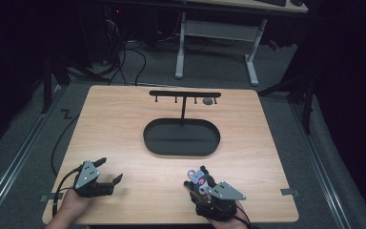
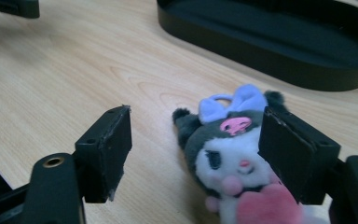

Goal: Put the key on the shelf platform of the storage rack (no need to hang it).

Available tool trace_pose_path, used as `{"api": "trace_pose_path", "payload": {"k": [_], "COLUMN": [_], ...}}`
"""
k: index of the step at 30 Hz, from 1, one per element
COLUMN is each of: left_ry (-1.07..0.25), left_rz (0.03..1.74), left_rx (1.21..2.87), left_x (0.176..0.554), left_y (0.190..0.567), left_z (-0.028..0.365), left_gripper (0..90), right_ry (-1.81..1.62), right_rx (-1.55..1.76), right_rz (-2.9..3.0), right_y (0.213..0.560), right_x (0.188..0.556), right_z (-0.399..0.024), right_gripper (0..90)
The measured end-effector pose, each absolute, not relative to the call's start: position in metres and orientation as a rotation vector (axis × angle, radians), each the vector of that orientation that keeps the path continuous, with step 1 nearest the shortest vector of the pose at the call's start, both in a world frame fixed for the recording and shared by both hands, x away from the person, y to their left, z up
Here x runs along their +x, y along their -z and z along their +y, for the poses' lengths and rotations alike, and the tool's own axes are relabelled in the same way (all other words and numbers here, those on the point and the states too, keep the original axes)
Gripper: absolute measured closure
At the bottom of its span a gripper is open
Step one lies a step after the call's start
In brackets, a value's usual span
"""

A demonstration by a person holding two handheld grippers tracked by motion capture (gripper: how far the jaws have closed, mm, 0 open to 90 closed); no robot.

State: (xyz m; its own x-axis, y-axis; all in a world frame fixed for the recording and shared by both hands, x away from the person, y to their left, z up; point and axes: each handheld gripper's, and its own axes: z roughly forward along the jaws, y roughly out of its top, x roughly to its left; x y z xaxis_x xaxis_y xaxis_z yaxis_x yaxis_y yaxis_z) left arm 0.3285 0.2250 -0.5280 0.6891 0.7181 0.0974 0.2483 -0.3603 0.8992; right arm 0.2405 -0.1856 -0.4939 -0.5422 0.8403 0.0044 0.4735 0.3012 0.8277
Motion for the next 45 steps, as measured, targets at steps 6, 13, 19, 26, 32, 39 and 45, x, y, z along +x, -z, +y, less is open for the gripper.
{"api": "trace_pose_path", "payload": {"k": [6,13,19,26,32,39,45], "left_ry": [-0.605,-0.605,-0.605,-0.607,-0.607,-0.606,-0.606], "left_rz": [0.751,0.751,0.751,0.750,0.746,0.746,0.746], "left_rx": [1.924,1.924,1.924,1.924,1.929,1.926,1.925], "left_x": [0.328,0.328,0.328,0.328,0.328,0.328,0.328], "left_y": [0.528,0.528,0.528,0.528,0.528,0.528,0.528], "left_z": [0.225,0.225,0.225,0.225,0.225,0.225,0.225], "left_gripper": [15.5,15.5,15.4,15.4,15.5,15.5,15.5], "right_ry": [-1.138,-1.109,-1.041,-0.992,-0.968,-1.034,-1.060], "right_rx": [1.174,1.158,1.192,1.248,1.304,1.308,1.303], "right_rz": [2.172,2.223,2.242,2.183,2.120,2.087,1.986], "right_y": [0.501,0.505,0.512,0.515,0.515,0.506,0.485], "right_x": [0.240,0.241,0.245,0.255,0.268,0.267,0.252], "right_z": [-0.180,-0.176,-0.177,-0.182,-0.191,-0.200,-0.224], "right_gripper": [53.6,84.2,89.9,89.8,89.6,87.7,86.5]}}
